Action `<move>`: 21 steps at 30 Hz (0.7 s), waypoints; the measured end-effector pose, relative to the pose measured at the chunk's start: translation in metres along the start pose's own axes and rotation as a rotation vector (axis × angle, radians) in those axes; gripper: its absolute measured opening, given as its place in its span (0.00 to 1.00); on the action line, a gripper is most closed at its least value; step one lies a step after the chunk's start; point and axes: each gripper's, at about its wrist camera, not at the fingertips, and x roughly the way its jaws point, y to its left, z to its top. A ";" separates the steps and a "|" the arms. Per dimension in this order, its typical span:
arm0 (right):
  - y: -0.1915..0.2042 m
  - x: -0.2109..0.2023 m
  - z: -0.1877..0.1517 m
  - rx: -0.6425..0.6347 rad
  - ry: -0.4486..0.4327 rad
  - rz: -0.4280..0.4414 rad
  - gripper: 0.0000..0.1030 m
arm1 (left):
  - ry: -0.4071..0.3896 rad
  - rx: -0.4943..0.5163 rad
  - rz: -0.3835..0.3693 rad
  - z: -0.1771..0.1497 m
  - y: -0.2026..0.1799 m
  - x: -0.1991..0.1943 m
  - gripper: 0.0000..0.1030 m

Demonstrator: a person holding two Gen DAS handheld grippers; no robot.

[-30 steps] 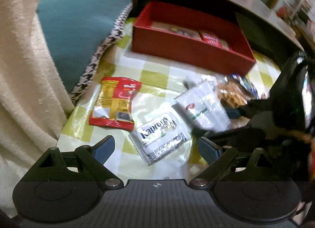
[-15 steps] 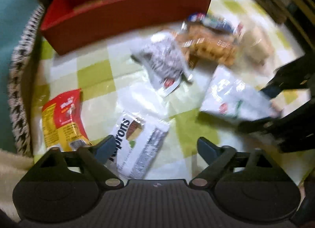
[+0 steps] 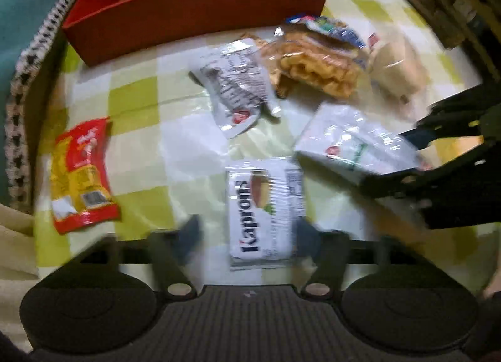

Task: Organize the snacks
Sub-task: 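Grasp the white Kaprons wafer with the left tool while the right tool grasps the white milk-tea packet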

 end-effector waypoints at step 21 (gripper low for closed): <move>0.007 0.002 -0.006 -0.035 -0.031 -0.026 0.86 | -0.019 -0.218 0.054 -0.013 -0.026 0.011 0.63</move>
